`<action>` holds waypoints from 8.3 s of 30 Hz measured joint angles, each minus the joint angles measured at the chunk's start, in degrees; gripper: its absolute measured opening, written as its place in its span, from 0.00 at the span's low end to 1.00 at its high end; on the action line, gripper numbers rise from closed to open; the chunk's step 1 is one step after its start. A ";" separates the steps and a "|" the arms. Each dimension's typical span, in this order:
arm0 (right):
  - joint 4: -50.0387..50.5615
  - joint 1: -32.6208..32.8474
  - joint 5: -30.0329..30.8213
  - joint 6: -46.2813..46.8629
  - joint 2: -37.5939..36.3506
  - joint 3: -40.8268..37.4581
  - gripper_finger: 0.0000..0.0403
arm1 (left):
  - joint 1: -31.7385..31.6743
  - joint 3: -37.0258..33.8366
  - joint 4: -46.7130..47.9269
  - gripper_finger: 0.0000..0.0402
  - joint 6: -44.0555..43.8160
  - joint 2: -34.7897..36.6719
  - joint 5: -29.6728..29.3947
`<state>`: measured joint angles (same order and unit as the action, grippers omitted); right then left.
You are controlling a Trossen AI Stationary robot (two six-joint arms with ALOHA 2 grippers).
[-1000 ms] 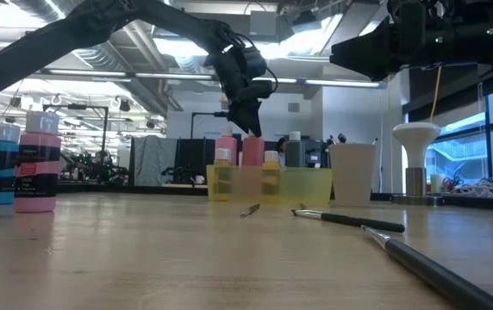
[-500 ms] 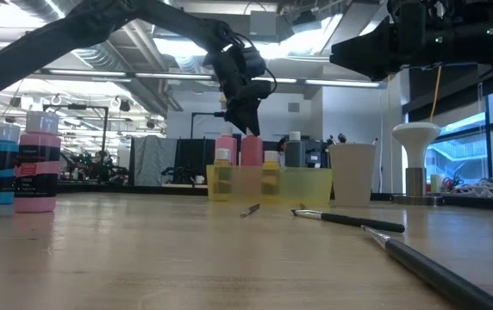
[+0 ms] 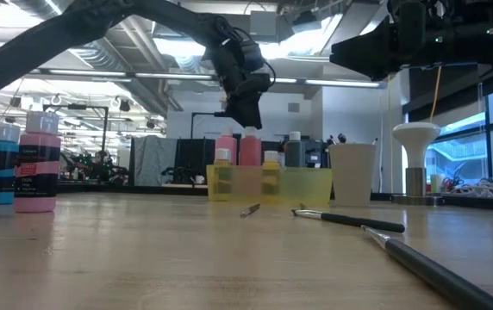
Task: Pick & Place Paint Supplies
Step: Put the large blue paint bottle into the yellow bin
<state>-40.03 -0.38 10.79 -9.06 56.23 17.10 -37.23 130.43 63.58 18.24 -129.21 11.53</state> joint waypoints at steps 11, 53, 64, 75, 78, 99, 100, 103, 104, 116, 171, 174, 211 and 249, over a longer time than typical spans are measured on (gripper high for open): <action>0.02 0.00 0.00 -0.01 0.00 0.00 0.61 | 0.18 0.13 0.05 0.66 -1.88 5.98 -0.10; -0.75 0.06 -11.46 4.08 0.02 -0.02 0.61 | 42.79 -2.56 26.46 0.65 -44.69 35.13 -20.91; -2.86 0.06 -11.65 1.77 0.02 -0.02 0.61 | 66.85 -2.58 26.44 0.65 -65.50 35.62 -37.02; -3.33 0.10 -13.73 5.12 0.02 -0.02 0.61 | 81.01 -2.58 26.42 0.59 -89.81 29.71 -31.29; -3.46 0.10 -14.49 5.63 0.02 -0.02 0.61 | 83.21 -2.58 26.43 0.56 -95.97 27.98 -29.55; -3.09 0.15 -14.62 8.15 0.02 -0.02 0.61 | 87.89 -2.62 26.39 0.47 -96.19 27.46 -24.55; -2.96 0.15 -14.62 8.44 0.02 -0.02 0.61 | 88.05 -2.62 26.39 0.47 -96.23 28.85 -25.89; -2.38 0.15 -14.60 9.19 0.02 -0.01 0.61 | 89.22 -2.58 26.45 0.47 -96.48 32.88 -31.39; -2.26 0.15 -14.61 9.53 0.02 -0.02 0.61 | 89.67 -2.58 26.46 0.47 -96.28 33.86 -33.14; -2.36 0.08 -14.43 9.77 0.02 -0.02 0.61 | 90.62 -13.43 26.29 0.47 -89.75 47.49 -35.40; -0.98 -0.09 -9.49 14.54 0.02 -0.02 0.61 | 91.62 -50.34 21.19 0.47 -88.93 51.10 -10.96; -0.98 -0.09 -9.49 14.64 0.02 -0.02 0.61 | 91.62 -50.34 21.05 0.47 -89.76 51.10 -10.97; 0.37 -0.07 -7.85 14.62 0.02 0.00 0.61 | 92.02 -50.38 23.56 0.58 -113.27 50.79 -11.51; -2.56 -0.09 -8.00 14.84 0.00 -0.02 0.61 | 90.82 -50.45 21.59 0.57 -124.47 43.65 -4.43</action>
<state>-42.59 -0.47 2.79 5.78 56.23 17.08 53.58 79.99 85.17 -106.23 -85.56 7.10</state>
